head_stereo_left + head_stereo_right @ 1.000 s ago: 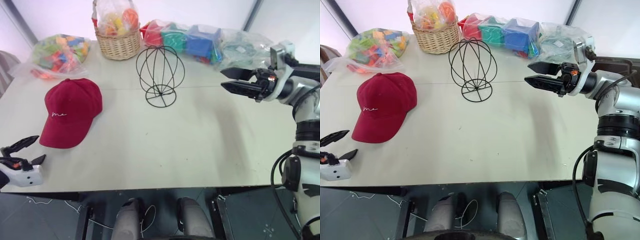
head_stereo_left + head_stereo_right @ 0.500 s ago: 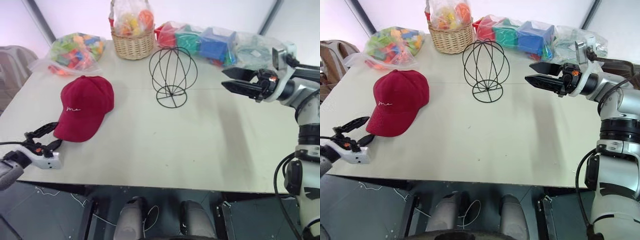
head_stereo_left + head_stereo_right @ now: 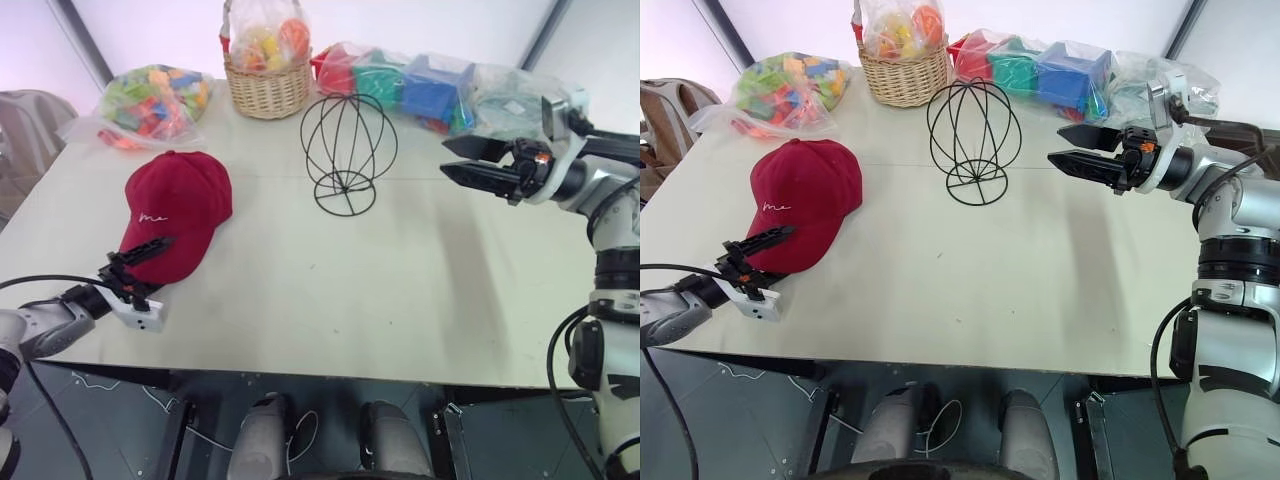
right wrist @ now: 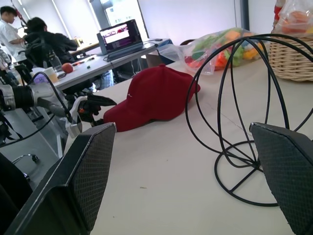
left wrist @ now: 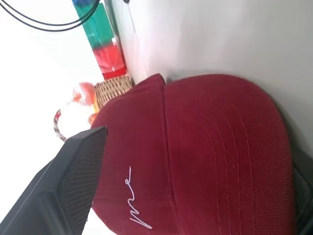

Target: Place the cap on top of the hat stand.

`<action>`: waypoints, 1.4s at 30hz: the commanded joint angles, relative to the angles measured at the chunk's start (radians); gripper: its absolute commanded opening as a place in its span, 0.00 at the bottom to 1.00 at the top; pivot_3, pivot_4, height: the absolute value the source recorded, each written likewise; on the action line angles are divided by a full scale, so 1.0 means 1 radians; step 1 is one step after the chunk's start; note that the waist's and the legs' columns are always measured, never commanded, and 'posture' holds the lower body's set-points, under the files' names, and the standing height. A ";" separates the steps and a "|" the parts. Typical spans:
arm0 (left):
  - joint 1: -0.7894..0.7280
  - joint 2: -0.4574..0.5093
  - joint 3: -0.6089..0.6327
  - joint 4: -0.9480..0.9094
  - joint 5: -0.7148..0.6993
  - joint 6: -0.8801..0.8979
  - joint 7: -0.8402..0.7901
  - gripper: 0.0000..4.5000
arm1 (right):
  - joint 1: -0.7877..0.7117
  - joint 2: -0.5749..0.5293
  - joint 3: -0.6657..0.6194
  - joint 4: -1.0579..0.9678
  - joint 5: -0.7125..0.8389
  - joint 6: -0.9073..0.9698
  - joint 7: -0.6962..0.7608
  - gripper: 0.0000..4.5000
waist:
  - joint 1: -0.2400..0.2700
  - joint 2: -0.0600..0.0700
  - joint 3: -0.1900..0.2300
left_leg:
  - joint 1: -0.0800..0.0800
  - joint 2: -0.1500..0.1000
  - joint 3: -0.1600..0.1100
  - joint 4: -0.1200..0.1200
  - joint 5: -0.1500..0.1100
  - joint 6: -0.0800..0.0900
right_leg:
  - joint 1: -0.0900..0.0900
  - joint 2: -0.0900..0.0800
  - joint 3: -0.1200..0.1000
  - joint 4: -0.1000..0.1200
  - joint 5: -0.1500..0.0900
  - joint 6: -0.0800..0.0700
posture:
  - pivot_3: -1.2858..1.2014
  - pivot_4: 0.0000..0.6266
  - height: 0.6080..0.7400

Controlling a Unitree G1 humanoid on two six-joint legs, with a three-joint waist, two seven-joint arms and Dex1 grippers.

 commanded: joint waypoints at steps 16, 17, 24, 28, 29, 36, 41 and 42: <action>0.021 0.038 -0.034 0.109 -0.045 0.005 0.004 1.00 | 0.171 -0.173 0.020 -0.382 0.154 0.201 0.131 1.00 | -0.030 0.000 0.000 | 0.002 0.001 -0.001 0.000 0.000 0.001 | 0.000 0.000 0.000 0.001 0.000 0.000 | 0.52 0.24 1.00; 0.020 0.036 -0.033 0.122 -0.054 0.010 -0.003 1.00 | 0.176 -0.177 0.022 -0.396 0.151 0.197 0.123 1.00 | -0.032 0.000 0.000 | 0.002 0.001 -0.001 0.000 0.000 0.001 | 0.000 0.000 0.000 0.002 0.000 0.000 | 0.52 0.24 1.00; 0.016 0.024 -0.046 0.189 -0.098 0.024 -0.031 1.00 | 0.211 -0.184 0.058 -0.443 0.091 0.123 0.075 1.00 | -0.035 0.000 0.000 | 0.002 0.001 -0.002 0.000 0.000 0.001 | 0.000 0.001 0.000 0.003 0.000 0.000 | 0.52 0.24 1.00; 0.001 0.021 -0.064 0.217 -0.104 0.030 -0.028 1.00 | 0.194 -0.181 0.065 -0.432 0.089 0.112 0.060 1.00 | -0.038 0.000 0.000 | 0.002 0.001 -0.001 0.000 0.000 0.001 | -0.001 0.001 0.000 0.003 0.000 0.000 | 0.52 0.24 1.00; -0.005 0.017 -0.067 0.222 -0.105 0.032 -0.030 1.00 | 0.189 -0.179 0.067 -0.428 0.087 0.109 0.056 1.00 | -0.039 0.000 0.000 | 0.002 0.001 -0.001 0.000 0.000 0.001 | -0.001 0.001 0.000 0.003 0.000 0.000 | 0.52 0.24 1.00; -0.051 -0.006 -0.091 0.240 -0.103 0.031 -0.021 0.38 | 0.175 -0.170 0.075 -0.428 0.090 0.108 0.039 1.00 | -0.049 0.000 0.000 | 0.002 0.001 -0.002 0.000 0.000 0.001 | -0.001 0.001 0.000 0.003 0.000 0.000 | 0.52 0.24 1.00; -0.068 -0.017 -0.101 0.229 -0.102 0.035 0.000 0.01 | 0.170 -0.165 0.080 -0.425 0.092 0.104 0.029 1.00 | -0.047 -0.001 0.000 | 0.002 0.001 -0.002 0.000 0.000 0.001 | 0.000 0.001 0.000 0.003 0.000 0.000 | 0.52 0.24 1.00; -0.069 -0.019 -0.099 0.221 -0.103 0.041 0.006 0.01 | 0.169 -0.163 0.080 -0.425 0.092 0.103 0.027 1.00 | -0.047 -0.001 0.000 | 0.001 0.001 -0.002 0.000 0.000 0.001 | 0.000 0.001 0.000 0.003 0.000 0.000 | 0.52 0.24 1.00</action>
